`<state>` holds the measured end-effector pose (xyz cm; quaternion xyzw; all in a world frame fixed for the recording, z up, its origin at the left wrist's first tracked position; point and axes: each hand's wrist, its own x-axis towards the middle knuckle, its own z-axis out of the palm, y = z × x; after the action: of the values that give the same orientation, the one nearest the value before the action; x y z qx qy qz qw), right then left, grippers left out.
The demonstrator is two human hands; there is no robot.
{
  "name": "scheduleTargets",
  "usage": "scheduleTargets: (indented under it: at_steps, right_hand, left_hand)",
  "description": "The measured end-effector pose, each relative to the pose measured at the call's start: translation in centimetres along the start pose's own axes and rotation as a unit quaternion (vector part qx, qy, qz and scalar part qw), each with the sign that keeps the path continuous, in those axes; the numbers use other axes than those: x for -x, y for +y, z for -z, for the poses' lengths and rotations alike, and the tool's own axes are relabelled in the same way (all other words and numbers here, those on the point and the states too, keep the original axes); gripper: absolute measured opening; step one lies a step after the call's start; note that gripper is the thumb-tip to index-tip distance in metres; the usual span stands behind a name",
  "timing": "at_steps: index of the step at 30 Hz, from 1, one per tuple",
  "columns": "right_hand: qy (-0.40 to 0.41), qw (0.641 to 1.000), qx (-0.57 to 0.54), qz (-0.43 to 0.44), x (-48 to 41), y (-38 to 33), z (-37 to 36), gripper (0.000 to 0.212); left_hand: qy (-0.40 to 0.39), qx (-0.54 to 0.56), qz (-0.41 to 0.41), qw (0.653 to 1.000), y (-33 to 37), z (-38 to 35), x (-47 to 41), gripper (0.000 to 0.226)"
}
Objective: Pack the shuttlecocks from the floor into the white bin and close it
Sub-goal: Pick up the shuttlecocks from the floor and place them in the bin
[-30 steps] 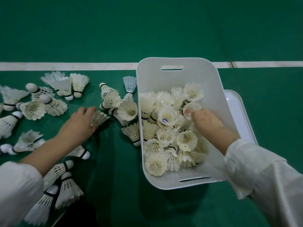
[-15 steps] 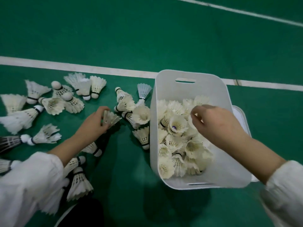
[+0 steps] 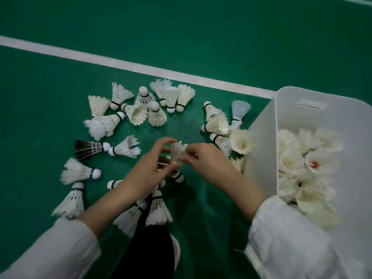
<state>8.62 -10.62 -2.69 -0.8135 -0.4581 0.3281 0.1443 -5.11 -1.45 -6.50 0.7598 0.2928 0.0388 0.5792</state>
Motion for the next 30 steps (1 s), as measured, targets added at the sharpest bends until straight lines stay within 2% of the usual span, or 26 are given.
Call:
scheduleTargets:
  at_steps: [2,4,7,10,16,21,25,27,30]
  right_hand:
    - [0.074,0.997,0.0,-0.004,-0.3,0.4,-0.4,0.021]
    - [0.127,0.991,0.01,-0.029,-0.4,1.2,-0.2,0.023]
    - [0.106,0.99,0.072,-0.06,-0.6,2.4,-1.0,0.026]
    - [0.046,0.991,0.107,-0.062,-0.6,3.0,-2.9,0.028]
    - [0.055,0.992,0.095,-0.067,-0.7,3.1,-3.7,0.027]
    - [0.062,0.991,0.098,-0.065,-0.5,3.1,-3.8,0.026]
    - [0.081,0.989,0.108,-0.057,-0.4,3.1,-4.0,0.025]
    - [0.091,0.988,0.11,-0.053,-0.4,3.1,-4.1,0.025]
    - [0.093,0.987,0.123,-0.05,-0.5,2.9,-4.3,0.026]
  left_hand:
    - [0.018,-0.029,0.014,0.999,-0.9,1.3,0.2,0.055]
    - [0.066,-0.083,0.029,0.994,-1.9,3.0,0.2,0.047]
    - [0.124,-0.161,0.038,0.978,-2.9,5.0,0.5,0.022]
    - [0.097,-0.189,0.025,0.977,-3.4,4.7,0.5,0.014]
    - [0.009,-0.222,0.044,0.974,-4.4,1.7,-1.1,0.038]
    - [0.023,-0.154,0.023,0.988,-3.4,1.0,-1.3,0.014]
    - [0.074,-0.043,0.048,0.995,-1.9,3.4,0.0,0.011]
    - [0.095,-0.093,0.028,0.991,-1.6,5.2,0.8,0.005]
    - [0.072,-0.271,-0.019,0.96,-2.1,7.8,1.4,0.025]
